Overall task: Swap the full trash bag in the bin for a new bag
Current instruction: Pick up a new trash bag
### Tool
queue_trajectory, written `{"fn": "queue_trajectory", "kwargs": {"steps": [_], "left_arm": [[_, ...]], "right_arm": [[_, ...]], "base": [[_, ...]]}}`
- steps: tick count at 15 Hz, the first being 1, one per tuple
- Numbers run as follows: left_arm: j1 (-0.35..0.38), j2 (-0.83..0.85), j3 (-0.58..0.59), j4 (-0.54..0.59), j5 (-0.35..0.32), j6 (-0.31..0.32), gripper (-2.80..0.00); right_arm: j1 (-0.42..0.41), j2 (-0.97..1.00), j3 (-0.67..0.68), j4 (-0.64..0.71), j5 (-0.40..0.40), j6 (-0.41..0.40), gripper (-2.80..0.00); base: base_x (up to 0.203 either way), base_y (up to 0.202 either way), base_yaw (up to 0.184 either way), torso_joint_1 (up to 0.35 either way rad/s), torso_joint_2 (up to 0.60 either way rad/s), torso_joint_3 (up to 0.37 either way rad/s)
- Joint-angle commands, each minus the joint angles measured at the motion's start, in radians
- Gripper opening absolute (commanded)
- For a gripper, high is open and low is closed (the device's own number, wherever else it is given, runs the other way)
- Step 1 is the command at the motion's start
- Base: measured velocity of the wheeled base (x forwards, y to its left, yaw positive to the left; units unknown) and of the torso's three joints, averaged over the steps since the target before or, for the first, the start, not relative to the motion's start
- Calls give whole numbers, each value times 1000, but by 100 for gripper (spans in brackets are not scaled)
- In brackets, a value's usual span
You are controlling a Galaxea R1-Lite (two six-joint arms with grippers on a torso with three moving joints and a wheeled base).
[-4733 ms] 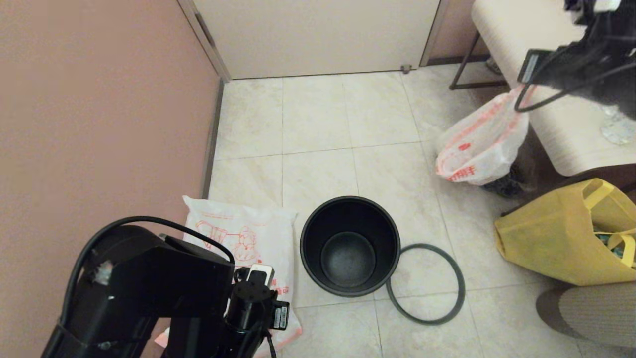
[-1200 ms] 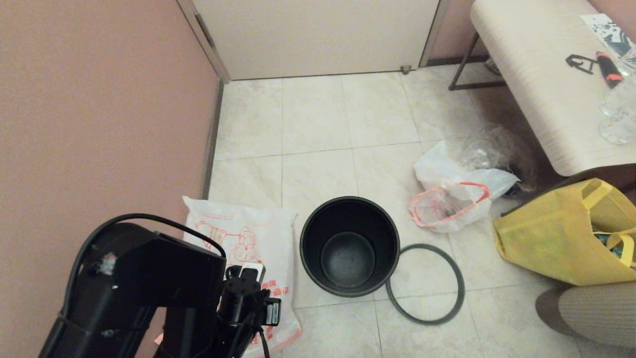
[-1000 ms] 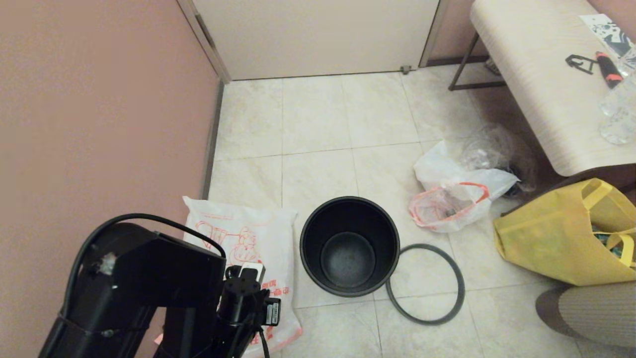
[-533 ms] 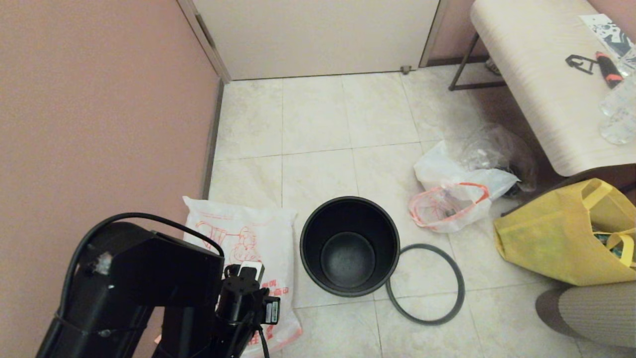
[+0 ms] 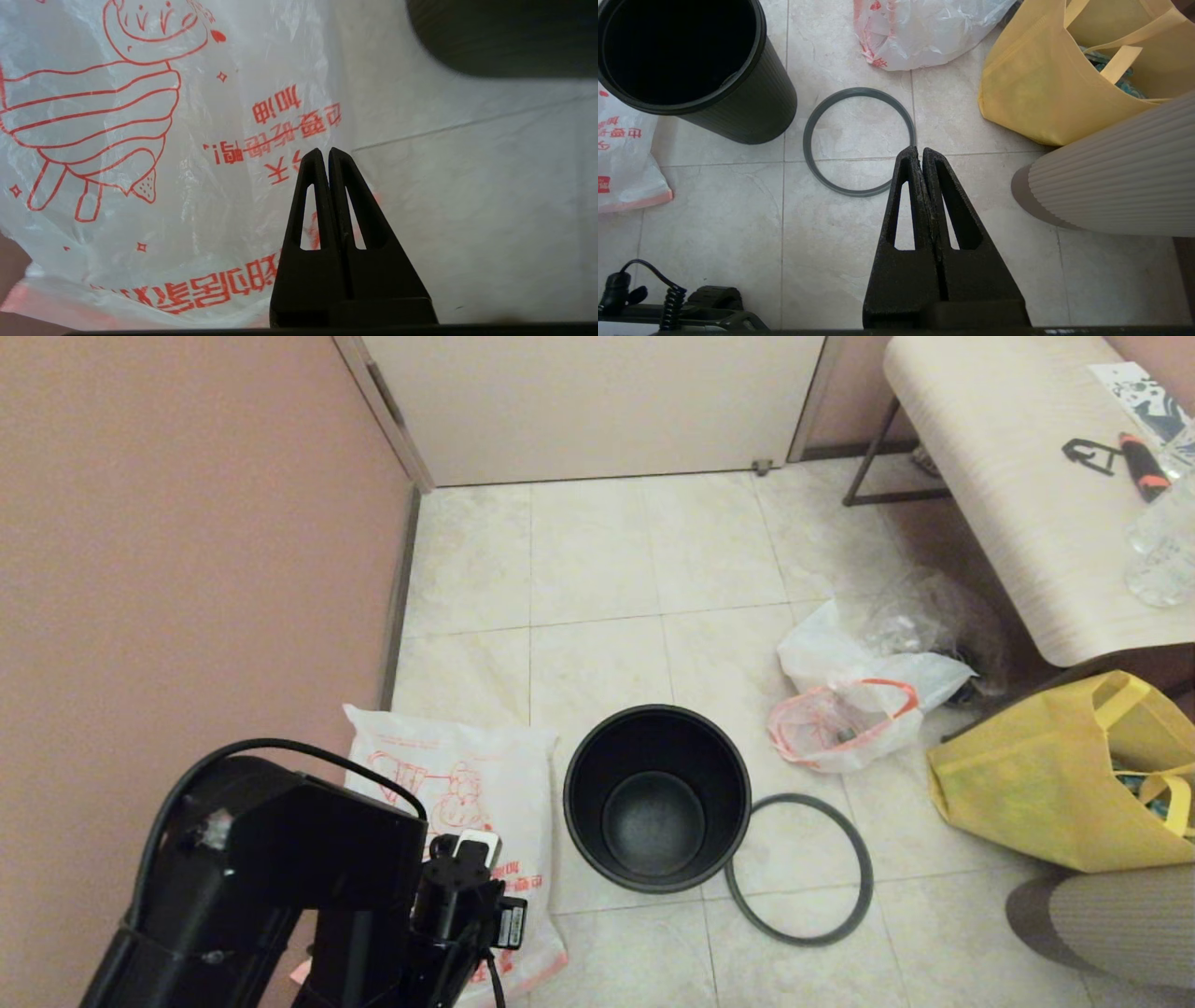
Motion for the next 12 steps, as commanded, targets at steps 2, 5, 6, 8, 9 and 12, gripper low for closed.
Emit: {"fn": "queue_trajectory", "kwargs": {"steps": [2, 5, 6, 8, 9, 12], "left_arm": [[5, 61, -57, -8, 3, 67, -280], [22, 64, -153, 103, 3, 110, -280], [39, 64, -209, 166, 2, 138, -280], [65, 68, -352, 313, 2, 172, -280], [70, 71, -420, 403, 1, 178, -280], [74, 99, -618, 615, 0, 183, -280]], "right_arm": [[0, 3, -1, -1, 0, -1, -280], [0, 3, -1, 0, -2, 0, -280], [0, 3, -1, 0, -2, -1, -280], [0, 3, -1, 0, -2, -1, -280], [0, 3, -1, 0, -2, 0, -280], [0, 3, -1, 0, -2, 0, -280]], "base": [[0, 0, 0, 0, 0, 0], [0, 0, 0, 0, 0, 0], [0, 0, 0, 0, 0, 0], [0, 0, 0, 0, 0, 0], [0, 0, 0, 0, 0, 0], [0, 0, 0, 0, 0, 0]]}}
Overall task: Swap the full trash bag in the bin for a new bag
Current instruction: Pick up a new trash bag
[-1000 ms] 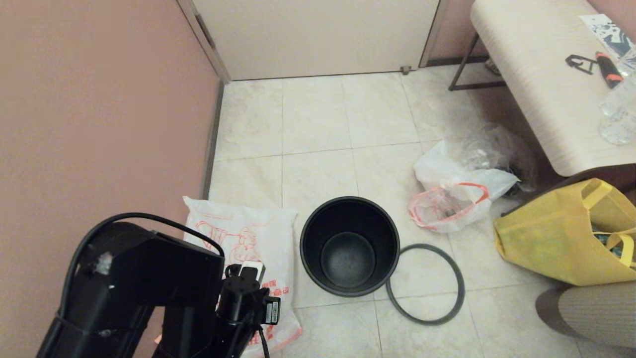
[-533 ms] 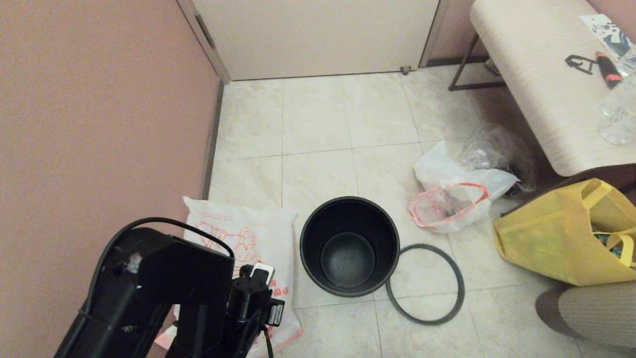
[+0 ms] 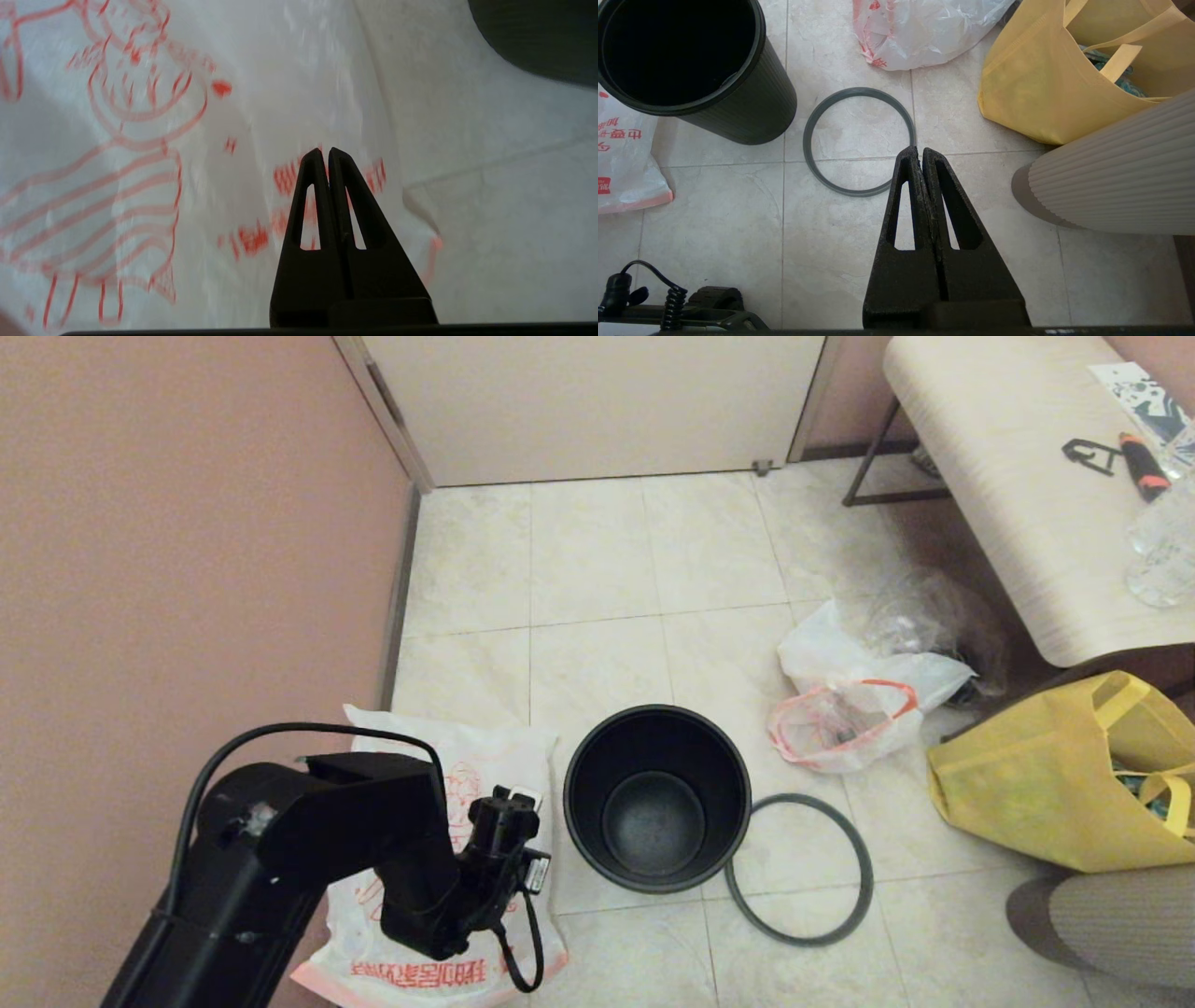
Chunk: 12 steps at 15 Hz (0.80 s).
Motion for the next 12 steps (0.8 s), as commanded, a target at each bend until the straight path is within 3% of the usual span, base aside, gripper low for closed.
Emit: {"fn": "queue_trajectory", "kwargs": {"steps": [1, 8, 9, 12], "left_arm": [[1, 39, -130, 98, 5, 5, -280], [1, 246, -654, 452, 42, 16, -280], [1, 272, -723, 499, 65, 15, 0], [6, 340, -860, 595, 130, 13, 0]], "right_arm": [[0, 3, 0, 0, 0, -1, -280], [0, 3, 0, 0, 0, -1, -280], [0, 3, 0, 0, 0, -1, -280], [0, 3, 0, 0, 0, -1, -280]], "base": [[0, 0, 0, 0, 0, 0], [0, 0, 0, 0, 0, 0], [0, 0, 0, 0, 0, 0], [0, 0, 0, 0, 0, 0]]}}
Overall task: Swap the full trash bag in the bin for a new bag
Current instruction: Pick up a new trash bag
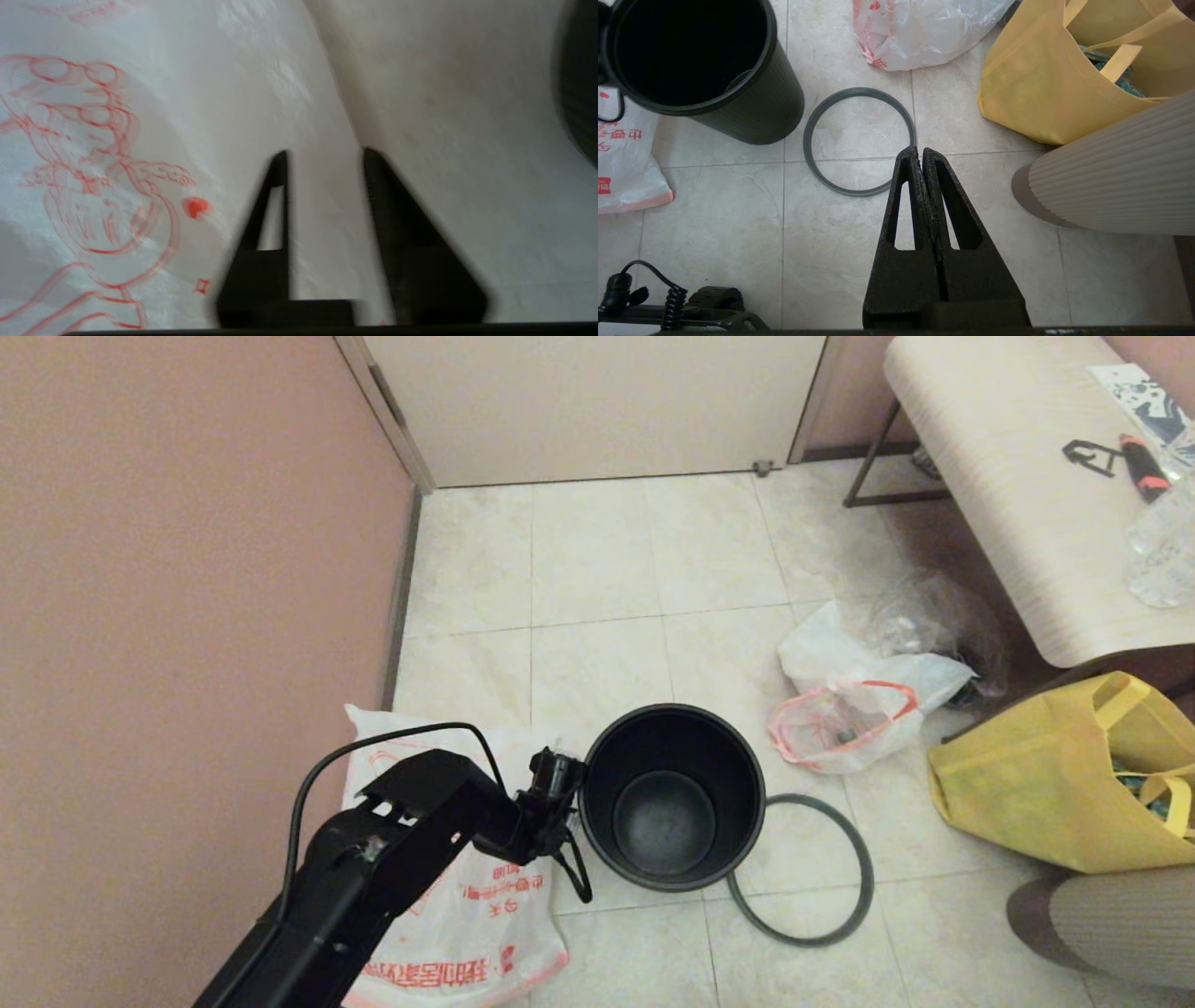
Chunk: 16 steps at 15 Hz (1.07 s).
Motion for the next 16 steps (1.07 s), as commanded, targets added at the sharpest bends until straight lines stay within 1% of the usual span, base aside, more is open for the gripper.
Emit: {"fn": "queue_trajectory", "kwargs": {"steps": [1, 3, 5, 6, 7, 8, 9, 11, 12, 13, 15, 16], "left_arm": [[6, 77, -85, 34, 25, 1, 0], [12, 113, -153, 65, 38, 1, 0], [21, 147, -221, 91, 77, 2, 0], [22, 137, -216, 88, 78, -20, 0], [21, 100, -192, 86, 67, -68, 0], [16, 38, -130, 83, 31, -113, 0], [8, -28, -55, 79, -15, -142, 0], [-16, -139, 86, 49, -78, -204, 0], [-25, -175, 144, 16, -96, -227, 0], [-29, -197, 191, -24, -104, -236, 0], [-28, -242, 286, -127, -111, -244, 0], [-24, -259, 316, -158, -112, -248, 0]], "right_arm": [[0, 2, 0, 1, 0, -1, -280], [0, 2, 0, 1, 0, -1, -280], [0, 2, 0, 1, 0, -1, -280], [0, 2, 0, 1, 0, -1, -280], [0, 2, 0, 1, 0, -1, -280], [0, 2, 0, 1, 0, -1, -280], [0, 2, 0, 1, 0, 0, -280], [0, 2, 0, 1, 0, -1, -280], [0, 2, 0, 1, 0, -3, -280], [0, 2, 0, -1, 0, -1, -280], [0, 2, 0, 1, 0, 0, -280], [0, 2, 0, 1, 0, 0, -280]], "base": [[0, 0, 0, 0, 0, 0], [0, 0, 0, 0, 0, 0], [0, 0, 0, 0, 0, 0], [0, 0, 0, 0, 0, 0], [0, 0, 0, 0, 0, 0], [0, 0, 0, 0, 0, 0], [0, 0, 0, 0, 0, 0], [0, 0, 0, 0, 0, 0], [0, 0, 0, 0, 0, 0], [0, 0, 0, 0, 0, 0], [0, 0, 0, 0, 0, 0], [0, 0, 0, 0, 0, 0]]}}
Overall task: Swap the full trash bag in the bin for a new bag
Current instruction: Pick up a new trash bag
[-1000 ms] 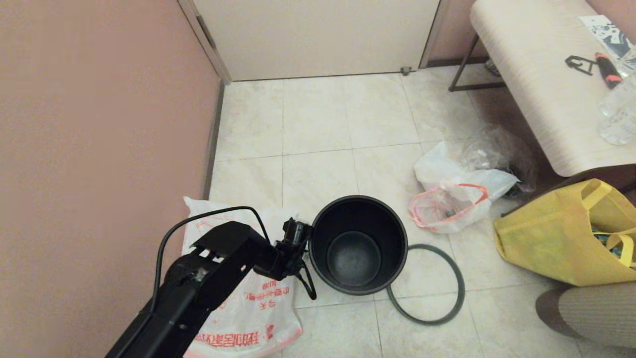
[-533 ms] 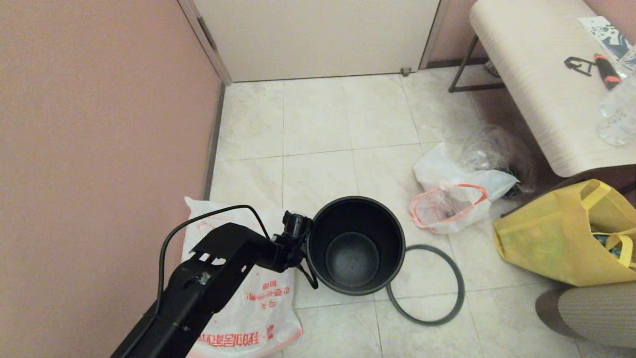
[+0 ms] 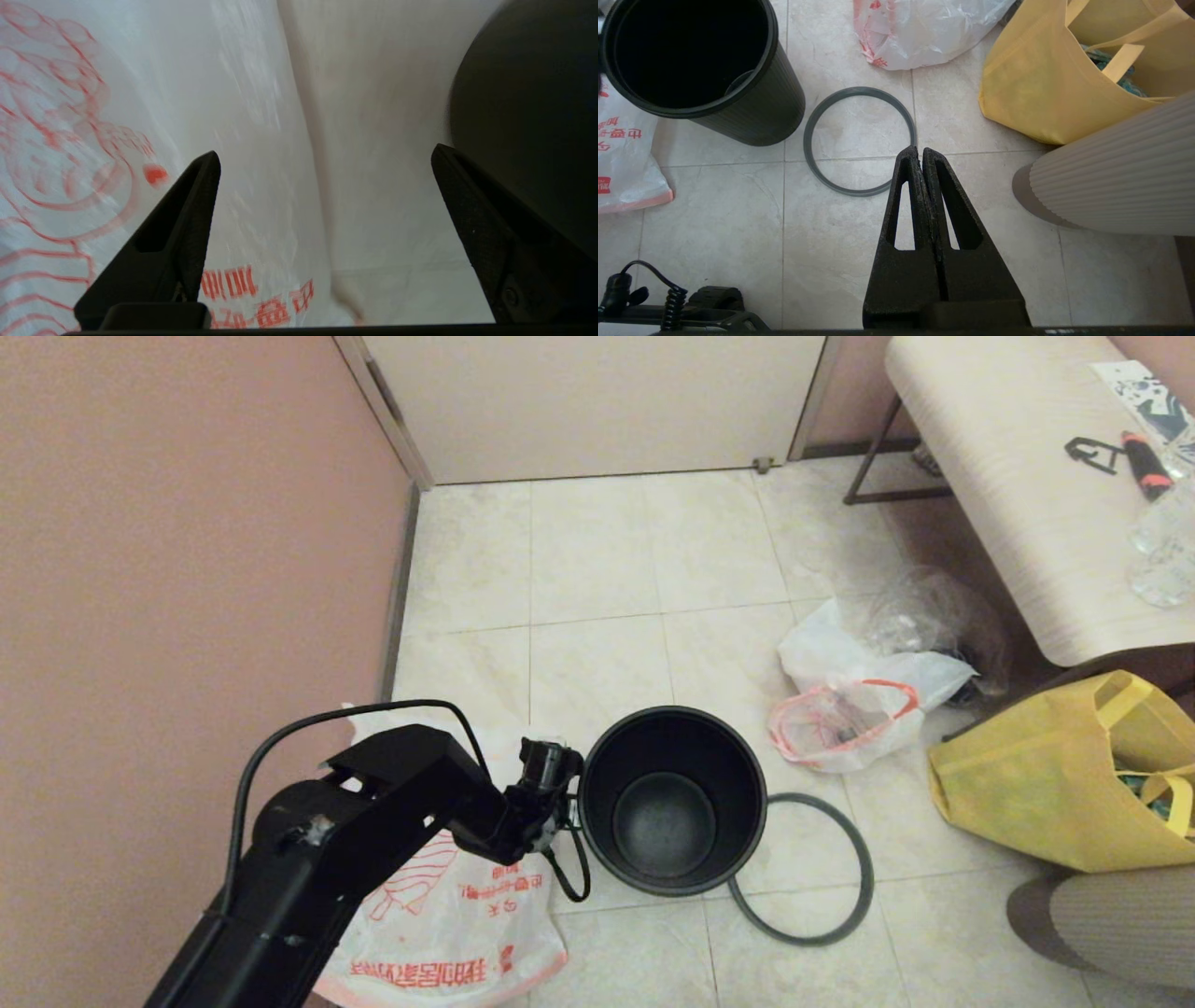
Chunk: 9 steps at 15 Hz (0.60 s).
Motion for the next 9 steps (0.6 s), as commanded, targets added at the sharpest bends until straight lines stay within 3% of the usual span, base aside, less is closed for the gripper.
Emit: {"fn": "queue_trajectory", "kwargs": {"steps": [1, 4, 9], "left_arm": [[4, -75, 71, -50, 3, -14, 0], [20, -63, 77, -63, 6, -24, 0], [48, 41, -79, -10, 25, -16, 0]], "right_arm": [[0, 2, 0, 1, 0, -1, -280], [0, 2, 0, 1, 0, -1, -280], [0, 2, 0, 1, 0, -1, -280]], "base": [[0, 0, 0, 0, 0, 0], [0, 0, 0, 0, 0, 0], [0, 0, 0, 0, 0, 0]]}}
